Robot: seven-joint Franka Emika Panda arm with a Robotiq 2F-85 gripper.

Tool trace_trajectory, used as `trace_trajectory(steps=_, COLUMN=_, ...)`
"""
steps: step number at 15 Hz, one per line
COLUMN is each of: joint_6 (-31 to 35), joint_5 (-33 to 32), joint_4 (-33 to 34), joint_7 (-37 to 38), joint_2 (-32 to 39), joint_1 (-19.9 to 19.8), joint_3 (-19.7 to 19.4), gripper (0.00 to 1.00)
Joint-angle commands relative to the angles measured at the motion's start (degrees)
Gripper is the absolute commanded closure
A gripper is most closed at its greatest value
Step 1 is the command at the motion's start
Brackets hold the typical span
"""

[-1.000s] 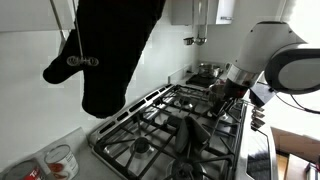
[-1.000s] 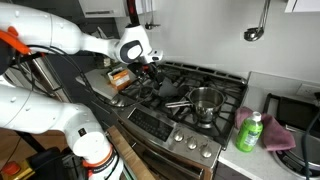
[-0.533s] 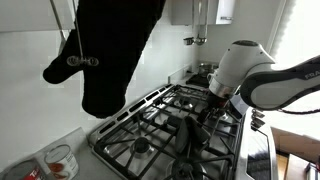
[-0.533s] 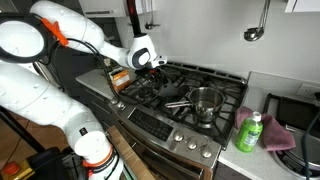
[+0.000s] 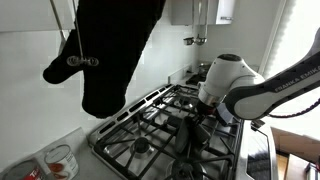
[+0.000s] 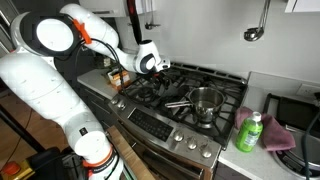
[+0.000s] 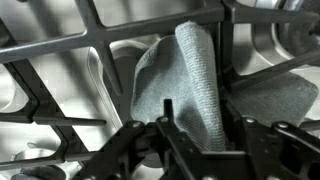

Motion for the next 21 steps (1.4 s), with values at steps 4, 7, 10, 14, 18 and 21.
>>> trace_trajectory(steps=4, joint_6=-3.23, joint_5=0.26, joint_4=-0.21, joint_7=1.95, joint_2=-2.84, joint_1=0.54, joint_3=-2.13, gripper=0.99)
trace_trajectory(steps=7, joint_6=-7.50, joint_5=4.06, joint_4=-3.08, joint_7=0.95, joint_2=-10.03, joint_1=0.83, joint_3=-3.63, gripper=1.00)
trace_trajectory(steps=10, joint_6=-13.67, joint_5=2.34, joint_4=-5.33, joint_7=3.02, joint_2=-18.75, joint_1=-0.72, joint_3=-3.83, gripper=0.99)
trace_trajectory(steps=14, joint_6=-21.16, joint_5=-2.03, joint_4=-6.51, joint_7=5.43, joint_2=-29.63, joint_1=-4.93, joint_3=-3.42, gripper=0.99)
trace_trajectory(steps=18, joint_6=-27.85, joint_5=-6.93, joint_4=-5.28, joint_7=3.65, joint_2=-37.03, joint_1=-8.92, joint_3=-3.70, gripper=0.99)
trace_trajectory(steps=21, joint_6=-27.23, joint_5=-5.61, joint_4=-3.87, joint_7=3.75, joint_2=-35.46, joint_1=-8.58, joint_3=-3.79, gripper=0.97)
